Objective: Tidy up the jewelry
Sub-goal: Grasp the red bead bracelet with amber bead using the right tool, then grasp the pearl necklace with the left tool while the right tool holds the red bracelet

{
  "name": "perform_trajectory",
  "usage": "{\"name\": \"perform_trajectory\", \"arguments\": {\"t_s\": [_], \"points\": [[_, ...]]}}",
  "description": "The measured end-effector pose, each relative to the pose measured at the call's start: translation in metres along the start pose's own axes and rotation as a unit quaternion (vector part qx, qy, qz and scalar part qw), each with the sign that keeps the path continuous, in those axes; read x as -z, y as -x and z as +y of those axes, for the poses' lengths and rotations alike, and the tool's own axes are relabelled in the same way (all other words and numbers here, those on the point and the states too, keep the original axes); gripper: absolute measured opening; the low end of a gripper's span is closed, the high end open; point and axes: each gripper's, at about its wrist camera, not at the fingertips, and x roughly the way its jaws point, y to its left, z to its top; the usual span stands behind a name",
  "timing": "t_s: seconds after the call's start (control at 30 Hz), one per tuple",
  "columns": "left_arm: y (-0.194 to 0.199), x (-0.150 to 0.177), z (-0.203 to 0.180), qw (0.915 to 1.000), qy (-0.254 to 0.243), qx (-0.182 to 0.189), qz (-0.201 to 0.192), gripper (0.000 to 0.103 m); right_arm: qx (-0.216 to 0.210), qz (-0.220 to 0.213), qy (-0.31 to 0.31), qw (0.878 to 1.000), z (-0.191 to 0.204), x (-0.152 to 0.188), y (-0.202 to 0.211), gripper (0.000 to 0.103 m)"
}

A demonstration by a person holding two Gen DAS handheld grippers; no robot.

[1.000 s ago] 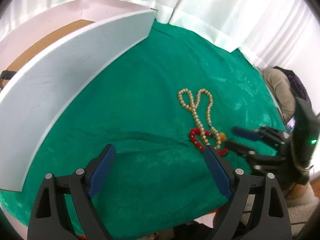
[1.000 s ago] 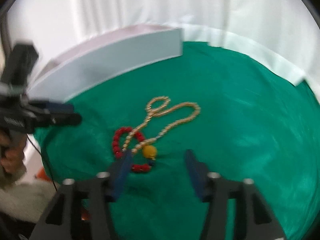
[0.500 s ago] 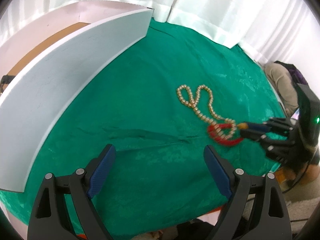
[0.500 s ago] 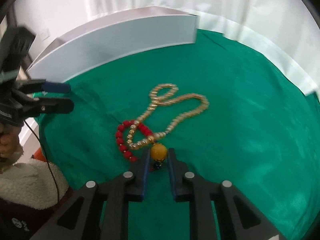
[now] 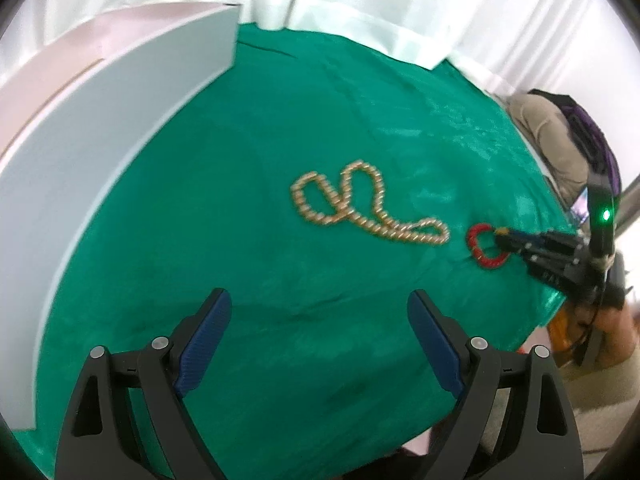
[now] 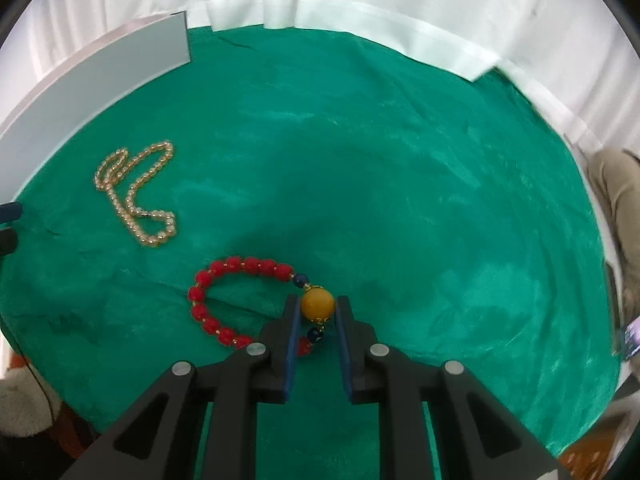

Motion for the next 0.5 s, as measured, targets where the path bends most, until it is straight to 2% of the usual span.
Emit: {"name": "perform_trajectory", "arguments": {"t_s": [0.03,0.07,0.1,0.2,0.3,0.4,0.47,0.5], "points": [[-0.003,-0.005,-0.003,1.0000,0.001,0.006,0.003,0.090,-0.006,-0.001,-0.010,1.000,-0.002,0.001,-0.001,0.032],[-0.007,-0.012,-0.007,0.9999,0.003,0.013,0.005,0.091,-0.013,-0.001,-0.018,1.000,-0.005,0.001,-0.002,0.051],[-0.011,-0.019,-0.012,0.9998,0.003,0.019,0.007,0.091,-0.019,-0.005,-0.025,0.999,-0.009,0.007,0.001,0.057],[-0.026,-0.039,-0.029,0.9995,-0.006,0.027,0.013,0.093,-0.030,-0.014,-0.042,0.999,-0.014,0.008,0.003,0.059],[-0.049,-0.054,-0.040,0.9997,-0.013,0.006,0.020,0.093,-0.038,-0.025,-0.059,0.997,-0.013,0.010,0.003,0.059],[-0.081,-0.059,-0.046,0.9975,-0.032,-0.046,0.044,0.093,-0.048,-0.032,-0.071,0.996,-0.015,0.013,0.007,0.059],[-0.091,-0.056,-0.054,0.9903,-0.074,-0.113,0.033,0.096,-0.050,-0.035,-0.075,0.995,-0.013,0.018,0.013,0.059],[-0.095,-0.054,-0.054,0.9883,-0.083,-0.122,0.040,0.095,-0.050,-0.036,-0.076,0.995,-0.014,0.019,0.014,0.059]]}}
